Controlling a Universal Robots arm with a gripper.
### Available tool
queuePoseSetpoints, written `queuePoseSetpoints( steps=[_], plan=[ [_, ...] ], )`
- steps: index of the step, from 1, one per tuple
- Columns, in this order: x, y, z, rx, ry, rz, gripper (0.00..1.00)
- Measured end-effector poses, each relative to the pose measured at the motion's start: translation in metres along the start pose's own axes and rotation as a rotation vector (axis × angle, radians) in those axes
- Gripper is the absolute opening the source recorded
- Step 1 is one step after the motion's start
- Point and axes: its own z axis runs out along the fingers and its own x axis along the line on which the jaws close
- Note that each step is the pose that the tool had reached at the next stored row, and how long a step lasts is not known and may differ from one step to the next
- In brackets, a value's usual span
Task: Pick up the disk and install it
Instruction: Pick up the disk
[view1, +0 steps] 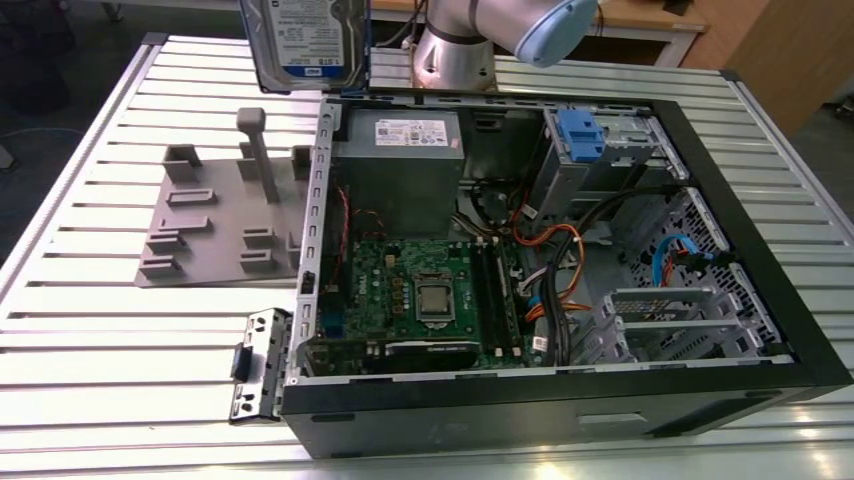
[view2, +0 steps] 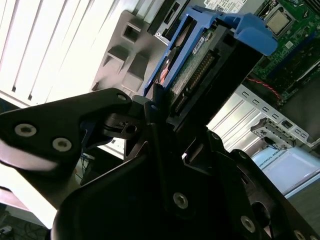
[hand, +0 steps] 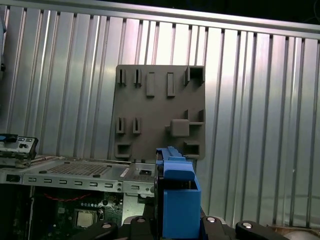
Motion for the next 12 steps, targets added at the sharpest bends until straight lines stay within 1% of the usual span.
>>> queuePoseSetpoints(
  steps=[12],
  plan=[
    [0.0076,0.0007,-0.0002,0.0001,-0.0001,0.000,0.36]
  ],
)
